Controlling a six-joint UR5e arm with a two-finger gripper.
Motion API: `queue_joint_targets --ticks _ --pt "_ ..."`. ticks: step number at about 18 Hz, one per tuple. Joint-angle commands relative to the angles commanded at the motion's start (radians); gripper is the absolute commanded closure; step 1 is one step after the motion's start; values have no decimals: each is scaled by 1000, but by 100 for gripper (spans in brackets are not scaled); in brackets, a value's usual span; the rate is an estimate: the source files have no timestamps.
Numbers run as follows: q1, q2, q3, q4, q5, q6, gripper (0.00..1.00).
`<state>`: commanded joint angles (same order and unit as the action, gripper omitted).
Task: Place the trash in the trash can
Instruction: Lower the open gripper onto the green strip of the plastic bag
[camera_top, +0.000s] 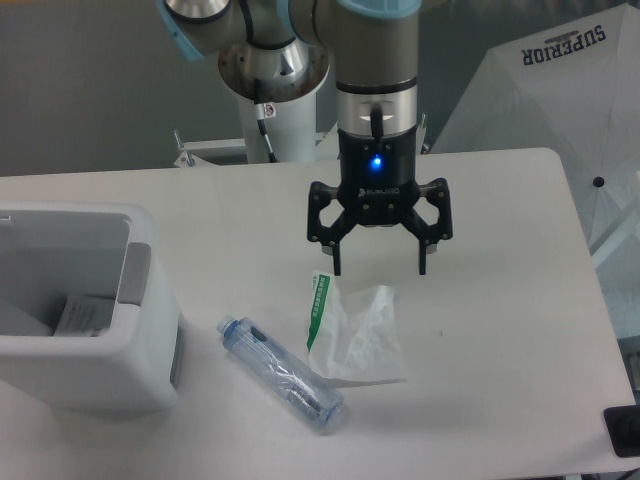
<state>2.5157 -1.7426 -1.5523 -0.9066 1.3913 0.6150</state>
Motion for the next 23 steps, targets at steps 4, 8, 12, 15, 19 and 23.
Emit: queue_joint_targets --ticks 4,8,12,15,19,23 --pt "-5 -9 -26 11 43 74 0" --pt "-5 -46 -66 34 45 77 0" --pt "-17 -69 -141 124 139 54 0" --pt "-49 -80 -179 123 213 86 0" --pt "-92 -65 -267 123 219 209 0" --pt "-156 -74 -311 124 227 180 0"
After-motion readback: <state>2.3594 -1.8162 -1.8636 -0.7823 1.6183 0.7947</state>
